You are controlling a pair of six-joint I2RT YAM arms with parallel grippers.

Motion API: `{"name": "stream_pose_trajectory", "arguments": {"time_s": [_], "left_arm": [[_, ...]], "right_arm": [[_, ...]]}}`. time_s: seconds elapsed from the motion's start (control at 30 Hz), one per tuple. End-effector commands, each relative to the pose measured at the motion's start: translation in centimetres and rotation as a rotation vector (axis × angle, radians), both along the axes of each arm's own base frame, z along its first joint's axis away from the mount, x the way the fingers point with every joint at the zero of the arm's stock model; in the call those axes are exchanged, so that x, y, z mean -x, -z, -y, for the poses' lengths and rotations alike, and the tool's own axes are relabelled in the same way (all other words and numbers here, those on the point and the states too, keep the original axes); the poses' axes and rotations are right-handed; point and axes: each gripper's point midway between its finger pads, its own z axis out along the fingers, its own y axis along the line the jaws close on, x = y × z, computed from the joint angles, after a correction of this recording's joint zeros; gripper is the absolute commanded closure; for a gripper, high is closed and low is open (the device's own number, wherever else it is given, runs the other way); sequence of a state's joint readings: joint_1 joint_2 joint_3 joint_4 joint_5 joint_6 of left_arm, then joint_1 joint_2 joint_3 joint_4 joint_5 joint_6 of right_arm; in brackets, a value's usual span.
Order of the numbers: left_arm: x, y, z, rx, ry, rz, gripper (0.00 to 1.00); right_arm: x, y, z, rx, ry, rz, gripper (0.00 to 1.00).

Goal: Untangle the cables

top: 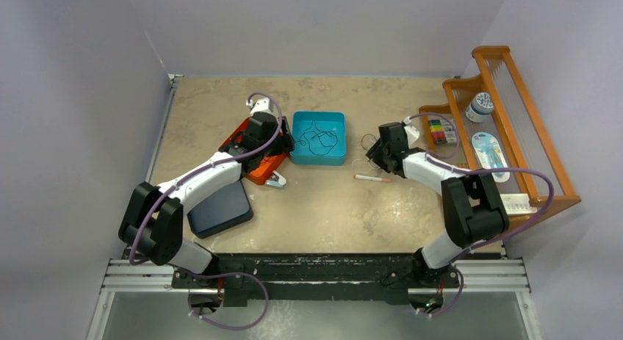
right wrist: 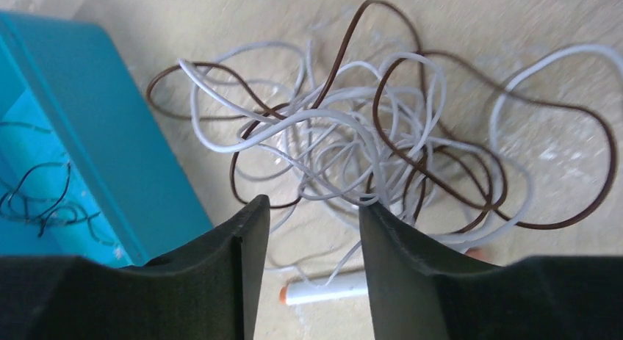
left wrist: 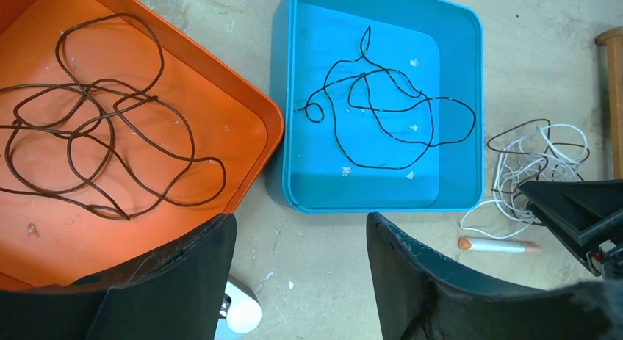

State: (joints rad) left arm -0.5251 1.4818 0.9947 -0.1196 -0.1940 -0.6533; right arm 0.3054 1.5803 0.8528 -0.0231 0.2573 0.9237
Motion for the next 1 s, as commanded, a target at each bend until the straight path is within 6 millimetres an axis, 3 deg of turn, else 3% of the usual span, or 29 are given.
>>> {"name": "stream_pose_trajectory", "arguments": {"time_s": [0.0, 0.17, 0.3, 0.43, 0.53, 0.73, 0.97], "left_arm": [[-1.9, -3.5, 1.0, 0.046, -0.006, 0.098, 0.36], [-2.9, -4.2, 1.1, 0.033, -0.013, 0.125, 0.37], [-3.5, -4.8, 1.8, 0.043, 0.015, 0.151, 0.38], [-3.6, -5.3, 3.4, 0.074, 0.101, 0.184, 0.38], [-3.7, -5.8, 4.7, 0.094, 0.173, 0.216, 0.38], [-4.3, -7.5, 7.7, 0.130, 0.322, 0.306, 0.36], [-5.7, -6.9, 13.5, 0.146, 0.511, 0.305, 0.36]], "right_arm": [[-2.5, -0.8, 3.4, 0.132, 0.001, 0.048, 0.54], [-2.9, 0.7, 4.8, 0.230, -0.142, -0.011, 0.69], [-3.0, 0.9, 3.7, 0.268, -0.331, -0.028, 0.87], [-2.7, 0.2, 3.4, 0.304, -0.431, 0.002, 0.91], [-2.4, -1.0, 2.7, 0.309, -0.519, 0.065, 1.00], [-1.9, -3.6, 1.5, 0.323, -0.632, 0.184, 1.00], [-0.5, -4.4, 1.9, 0.285, -0.564, 0.178, 1.00]]}}
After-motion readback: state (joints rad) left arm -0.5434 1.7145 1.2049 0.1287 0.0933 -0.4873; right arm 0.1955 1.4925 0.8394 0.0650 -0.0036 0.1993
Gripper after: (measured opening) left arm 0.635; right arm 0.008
